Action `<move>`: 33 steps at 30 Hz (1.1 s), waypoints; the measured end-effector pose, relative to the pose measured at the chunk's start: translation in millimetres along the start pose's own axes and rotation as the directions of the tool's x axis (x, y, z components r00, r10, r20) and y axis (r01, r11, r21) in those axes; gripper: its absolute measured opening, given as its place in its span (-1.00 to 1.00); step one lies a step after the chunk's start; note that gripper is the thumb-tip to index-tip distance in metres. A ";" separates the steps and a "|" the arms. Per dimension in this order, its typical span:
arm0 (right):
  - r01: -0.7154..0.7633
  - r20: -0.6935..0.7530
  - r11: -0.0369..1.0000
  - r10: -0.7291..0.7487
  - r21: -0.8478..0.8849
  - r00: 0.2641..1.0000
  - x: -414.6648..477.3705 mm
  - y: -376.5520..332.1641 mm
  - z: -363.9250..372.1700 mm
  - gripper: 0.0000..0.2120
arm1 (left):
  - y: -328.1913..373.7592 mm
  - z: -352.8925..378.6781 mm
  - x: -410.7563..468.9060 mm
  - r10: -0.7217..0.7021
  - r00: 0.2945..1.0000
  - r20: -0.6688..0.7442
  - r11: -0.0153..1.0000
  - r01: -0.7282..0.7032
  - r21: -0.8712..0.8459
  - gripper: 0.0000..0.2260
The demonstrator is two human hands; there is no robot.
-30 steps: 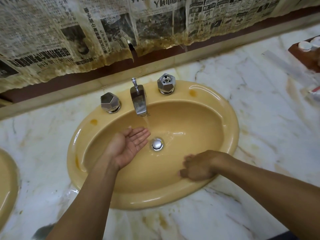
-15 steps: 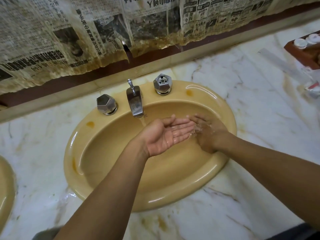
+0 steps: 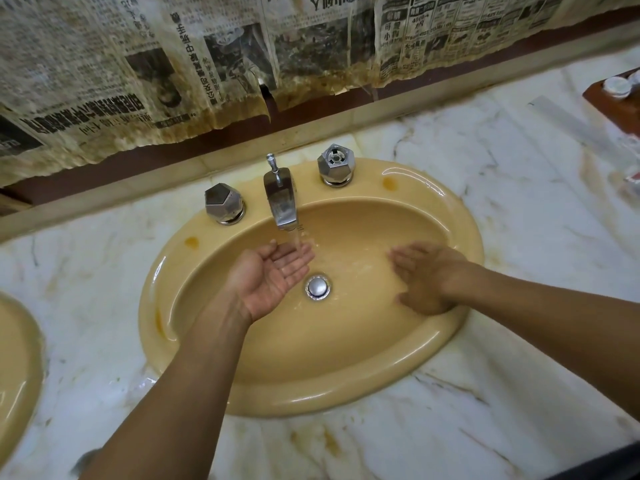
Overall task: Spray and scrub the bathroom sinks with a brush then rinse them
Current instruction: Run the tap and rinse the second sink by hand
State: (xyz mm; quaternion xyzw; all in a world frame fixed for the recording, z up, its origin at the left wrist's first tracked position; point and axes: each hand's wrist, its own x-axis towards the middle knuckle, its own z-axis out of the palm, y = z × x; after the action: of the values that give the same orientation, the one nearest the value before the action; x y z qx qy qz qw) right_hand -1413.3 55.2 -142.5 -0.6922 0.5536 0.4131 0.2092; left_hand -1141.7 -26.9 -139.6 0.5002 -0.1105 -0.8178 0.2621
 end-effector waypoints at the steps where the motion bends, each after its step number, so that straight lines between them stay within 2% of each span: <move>1: 0.059 0.107 0.990 -0.073 0.125 0.992 -3.1 -9.4 2.7 -0.26 | -1.4 -1.0 0.1 -0.002 1.000 -0.007 1.000 0.002 -0.004 -0.61; 3: 0.194 0.279 0.943 -0.270 0.270 0.922 -7.7 -25.0 6.4 -0.27 | -4.1 -2.6 0.5 -0.011 1.000 -0.023 1.000 0.011 0.002 -0.60; 5: 0.250 0.320 0.935 -0.324 0.250 0.890 -5.1 -17.8 3.6 -0.28 | -6.5 -3.1 0.7 -0.016 0.999 -0.043 1.000 0.016 0.001 -0.60; 6: 0.217 0.274 0.953 -0.270 0.210 0.923 -4.8 -10.9 -0.3 -0.28 | -7.5 -3.3 0.8 -0.018 0.999 -0.051 1.000 0.018 0.000 -0.60; 8: 0.071 0.073 0.995 -0.077 0.071 0.994 -0.9 5.8 -1.6 -0.26 | -8.4 -3.2 0.6 -0.020 0.998 -0.064 1.000 0.020 -0.006 -0.60; 9: 0.014 -0.014 1.000 -0.014 0.007 1.000 0.4 10.3 0.8 -0.26 | -8.8 -3.0 0.2 -0.022 0.997 -0.069 1.000 0.022 -0.005 -0.60; 10: -0.011 -0.040 0.999 0.009 -0.043 0.999 -1.2 11.2 1.9 -0.27 | -8.6 -2.4 0.4 -0.022 0.997 -0.073 1.000 0.022 0.000 -0.60; 12: 0.012 0.032 0.999 -0.013 0.030 0.999 -3.9 2.2 4.4 -0.23 | -8.5 -0.6 0.0 -0.018 0.996 -0.089 1.000 0.018 0.003 -0.61; 14: 0.129 0.210 0.966 -0.177 0.224 0.961 -10.9 -13.1 2.4 -0.21 | -8.0 0.8 0.5 -0.013 0.994 -0.107 1.000 0.014 0.009 -0.62; 16: 0.185 0.278 0.930 -0.277 0.316 0.920 -20.5 -22.0 -0.7 -0.29 | -8.1 2.3 1.5 -0.005 0.991 -0.133 1.000 0.006 0.006 -0.64; 18: 0.140 0.183 0.947 -0.198 0.290 0.963 -25.8 -15.3 0.0 -0.35 | -9.9 3.8 2.5 -0.001 0.988 -0.155 1.000 0.002 0.009 -0.63; 20: 0.062 -0.027 0.989 -0.059 0.132 0.998 -20.9 -0.4 5.4 -0.31 | -10.6 6.1 1.9 0.003 0.985 -0.171 1.000 -0.001 0.014 -0.63; 21: 0.033 -0.072 0.998 -0.029 0.057 0.997 -18.3 5.2 7.2 -0.31 | -10.8 7.4 1.5 0.004 0.984 -0.176 1.000 0.000 0.020 -0.64; 23: 0.046 -0.076 0.999 -0.047 -0.025 0.996 -13.1 11.4 6.4 -0.33 | -9.8 11.3 0.6 0.009 0.982 -0.187 1.000 -0.004 0.025 -0.64; 30: 0.088 -0.119 0.994 -0.095 -0.066 0.988 -12.0 14.8 11.7 -0.37 | -1.5 25.0 12.4 0.010 0.973 -0.230 0.996 -0.029 -0.079 -0.62; 33: 0.104 -0.122 0.992 -0.113 -0.072 0.986 -9.0 14.3 10.9 -0.39 | -2.5 43.6 14.7 0.023 0.987 -0.161 0.984 -0.051 -0.172 -0.62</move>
State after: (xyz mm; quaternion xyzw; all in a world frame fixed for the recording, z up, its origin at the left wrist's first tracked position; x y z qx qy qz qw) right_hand -1430.8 64.5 -139.1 -0.7524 0.5133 0.3747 0.1734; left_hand -1186.0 -36.2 -131.2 0.5364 -0.0259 -0.7771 0.3282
